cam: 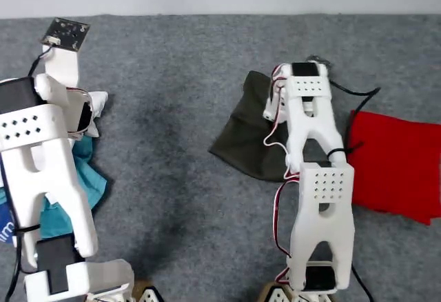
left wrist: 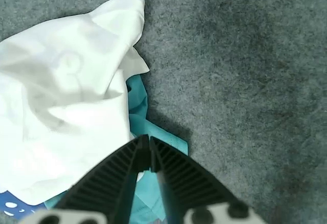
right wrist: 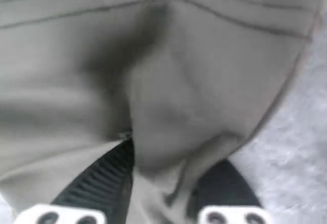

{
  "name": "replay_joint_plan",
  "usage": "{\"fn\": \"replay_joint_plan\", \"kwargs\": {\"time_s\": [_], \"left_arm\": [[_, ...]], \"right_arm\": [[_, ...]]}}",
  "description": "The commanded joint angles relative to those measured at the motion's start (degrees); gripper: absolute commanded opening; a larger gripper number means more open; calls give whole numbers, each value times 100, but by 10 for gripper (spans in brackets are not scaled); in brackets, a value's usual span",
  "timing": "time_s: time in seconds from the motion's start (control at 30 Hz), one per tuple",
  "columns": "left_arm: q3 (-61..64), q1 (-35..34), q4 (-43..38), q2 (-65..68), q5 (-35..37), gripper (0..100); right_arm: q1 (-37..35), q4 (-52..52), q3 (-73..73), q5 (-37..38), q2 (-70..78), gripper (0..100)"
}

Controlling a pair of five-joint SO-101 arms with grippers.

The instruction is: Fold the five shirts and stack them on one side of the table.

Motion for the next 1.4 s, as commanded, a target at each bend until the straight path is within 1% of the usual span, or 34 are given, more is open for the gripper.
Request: {"fn": "replay_joint_plan", "kwargs": {"time_s": [0.0, 0.23, 0.37, 0.43, 0.5, 0.63, 0.9, 1.1, 1.37], "left_arm": [[-22, -53, 114, -316, 0, 14], [-22, -53, 114, -316, 0, 14], [-22, -53, 114, -316, 0, 14], [-22, -53, 114, -316, 0, 14], [-22, -53, 114, -316, 0, 14], [-22, -53, 114, -316, 0, 14], [-22, -53, 114, -316, 0, 14], [-13, -53, 114, -316, 0, 14], [-13, -44, 114, -316, 0, 14]], "right_arm": [[198, -22, -70, 527, -101, 6], [532, 646, -70, 1881, -1314, 9], [690, 1086, -70, 2374, -2079, 9], [734, 1323, -53, 2734, -2378, 9], [875, 1367, 44, 3068, -2703, 9], [1279, 1349, 149, 3429, -3257, 9], [2105, 1358, 580, 4387, -3538, 9], [2791, 1358, 607, 5196, -3793, 9], [3284, 1349, 703, 5670, -3442, 9]]}}
